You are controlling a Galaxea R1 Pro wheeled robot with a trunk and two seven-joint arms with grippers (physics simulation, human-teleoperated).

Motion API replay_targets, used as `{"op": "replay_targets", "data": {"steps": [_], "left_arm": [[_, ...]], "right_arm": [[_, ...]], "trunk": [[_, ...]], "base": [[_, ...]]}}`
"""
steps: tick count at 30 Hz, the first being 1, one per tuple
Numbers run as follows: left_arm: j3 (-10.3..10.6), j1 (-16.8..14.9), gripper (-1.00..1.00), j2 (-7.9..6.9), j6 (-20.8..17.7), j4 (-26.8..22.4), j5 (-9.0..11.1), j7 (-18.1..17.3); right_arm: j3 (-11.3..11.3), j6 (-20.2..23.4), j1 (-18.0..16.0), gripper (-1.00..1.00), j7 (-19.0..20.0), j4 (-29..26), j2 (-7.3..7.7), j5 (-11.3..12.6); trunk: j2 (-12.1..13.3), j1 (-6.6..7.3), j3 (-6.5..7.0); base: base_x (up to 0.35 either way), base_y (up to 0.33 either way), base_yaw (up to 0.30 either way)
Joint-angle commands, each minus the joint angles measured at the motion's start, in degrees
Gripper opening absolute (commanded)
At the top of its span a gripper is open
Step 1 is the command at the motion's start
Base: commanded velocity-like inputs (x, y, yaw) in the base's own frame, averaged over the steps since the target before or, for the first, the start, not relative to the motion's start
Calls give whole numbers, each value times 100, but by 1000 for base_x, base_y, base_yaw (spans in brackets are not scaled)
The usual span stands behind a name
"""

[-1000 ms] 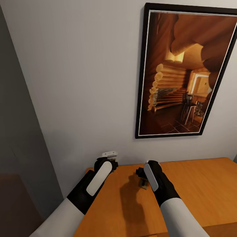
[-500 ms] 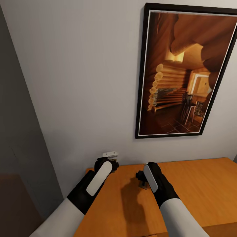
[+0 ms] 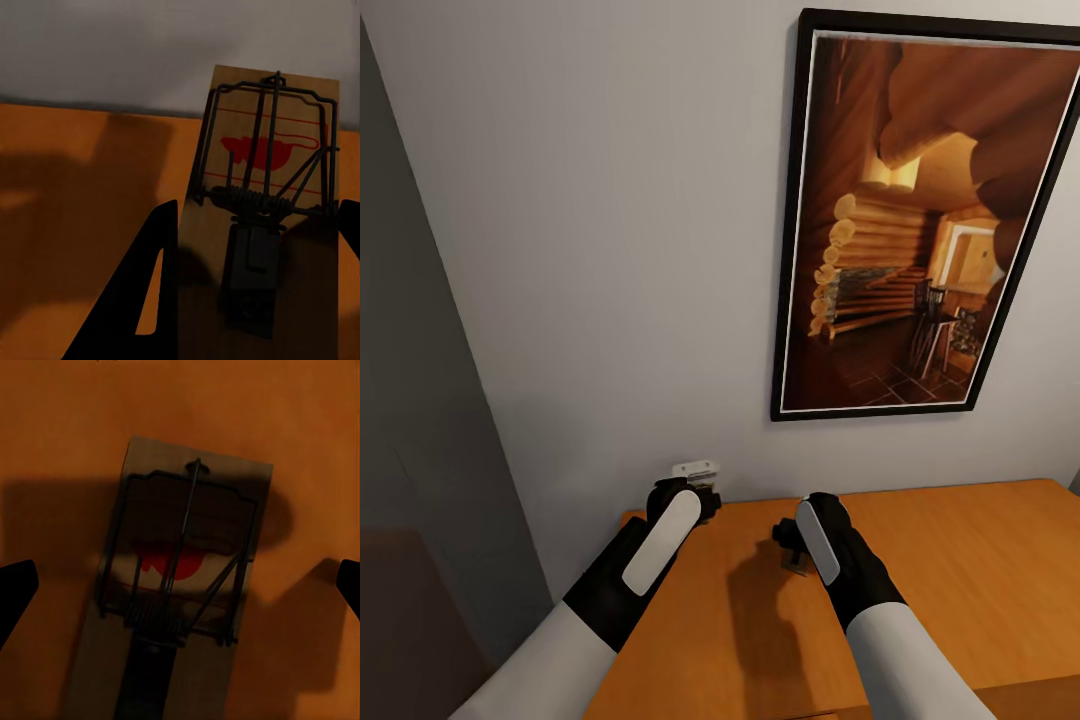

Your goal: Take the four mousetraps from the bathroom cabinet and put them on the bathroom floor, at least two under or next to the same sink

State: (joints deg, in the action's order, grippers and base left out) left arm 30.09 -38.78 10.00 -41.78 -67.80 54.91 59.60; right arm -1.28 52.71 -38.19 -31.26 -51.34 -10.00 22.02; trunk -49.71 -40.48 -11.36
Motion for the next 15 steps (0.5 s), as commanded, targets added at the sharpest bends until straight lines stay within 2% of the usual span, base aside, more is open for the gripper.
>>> {"op": "replay_targets", "data": {"steps": [1,15], "left_arm": [[5,-7,-100,0,-32,-5,28,60],[5,-7,-100,0,-32,-5,25,60]], "right_arm": [[-6,12,-5,100,-56,-6,0,55],[-23,11,-5,100,-30,-7,0,57]], "trunk": [[-7,-1,-9],[-7,-1,-9]], "base": [[0,0,0],[0,0,0]]}}
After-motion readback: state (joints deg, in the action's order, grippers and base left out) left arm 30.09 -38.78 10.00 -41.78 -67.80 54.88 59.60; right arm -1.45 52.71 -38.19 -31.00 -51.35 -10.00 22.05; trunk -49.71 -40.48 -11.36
